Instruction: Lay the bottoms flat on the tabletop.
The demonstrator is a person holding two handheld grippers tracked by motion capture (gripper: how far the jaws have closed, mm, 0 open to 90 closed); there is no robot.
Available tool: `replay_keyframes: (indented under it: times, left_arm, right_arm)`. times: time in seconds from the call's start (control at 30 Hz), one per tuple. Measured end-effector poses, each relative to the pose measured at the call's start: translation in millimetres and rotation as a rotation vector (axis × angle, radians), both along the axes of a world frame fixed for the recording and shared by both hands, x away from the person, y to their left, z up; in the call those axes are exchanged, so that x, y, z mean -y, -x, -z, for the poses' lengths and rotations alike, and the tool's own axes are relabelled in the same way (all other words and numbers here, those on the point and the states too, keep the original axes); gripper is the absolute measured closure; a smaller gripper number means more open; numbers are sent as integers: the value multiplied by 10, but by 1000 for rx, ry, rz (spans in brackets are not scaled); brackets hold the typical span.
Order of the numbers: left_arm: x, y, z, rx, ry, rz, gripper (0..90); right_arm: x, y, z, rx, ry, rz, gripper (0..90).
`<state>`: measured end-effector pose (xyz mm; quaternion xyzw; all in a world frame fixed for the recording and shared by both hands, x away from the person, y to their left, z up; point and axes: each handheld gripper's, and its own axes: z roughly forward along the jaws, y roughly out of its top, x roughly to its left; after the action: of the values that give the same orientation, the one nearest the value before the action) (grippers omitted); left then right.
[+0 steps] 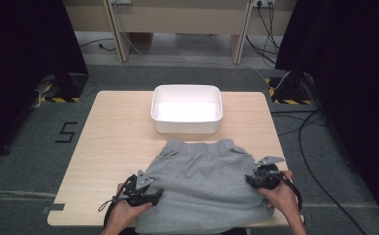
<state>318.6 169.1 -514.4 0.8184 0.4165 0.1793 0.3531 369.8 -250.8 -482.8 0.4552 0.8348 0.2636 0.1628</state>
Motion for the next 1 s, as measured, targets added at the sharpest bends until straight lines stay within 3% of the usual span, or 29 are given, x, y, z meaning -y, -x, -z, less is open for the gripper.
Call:
replay_keyframes:
  times: [0.03,0.1,0.17,0.23,0.3,0.4,0.47,0.57,0.67,0.77,0.87,0.9,0.93,1.0]
  left_arm:
    - [1,-32,-5,-2,-6,-3,353]
    - [-5,-92,-3,7,-11,-18,357]
    - [-14,-126,9,16,-2,-43,355]
    - [-6,-89,2,33,-24,-39,358]
    - [-9,-7,-11,42,-34,-28,359]
    - [-42,102,-12,28,13,-13,343]
    - [-61,188,-10,35,11,-14,340]
    - [-73,268,7,28,-10,-11,336]
    - [-93,281,30,23,12,-15,335]
    - [-75,280,18,20,-1,-14,337]
    - [-65,289,11,23,-13,-12,341]
    - [-72,299,13,21,-12,-14,343]
    - [-85,310,14,18,-8,-15,345]
    - [-120,340,17,10,2,-17,345]
  right_arm:
    - [-46,-97,53,-2,28,-3,571]
    - [-105,-261,87,4,14,29,560]
    - [-153,-381,83,45,77,43,528]
    - [-169,-442,76,59,104,13,512]
    - [-136,-423,47,62,104,23,506]
    - [-13,-244,-52,88,37,35,507]
    - [79,-54,-110,91,-9,42,510]
    - [228,263,-148,86,-23,40,518]
    - [386,551,-129,79,-18,74,517]
    - [496,742,-37,55,-21,72,516]
    - [538,804,101,47,58,82,529]
    - [555,822,109,39,27,97,548]
    - [582,839,102,29,27,90,562]
    - [613,907,65,-8,59,101,569]
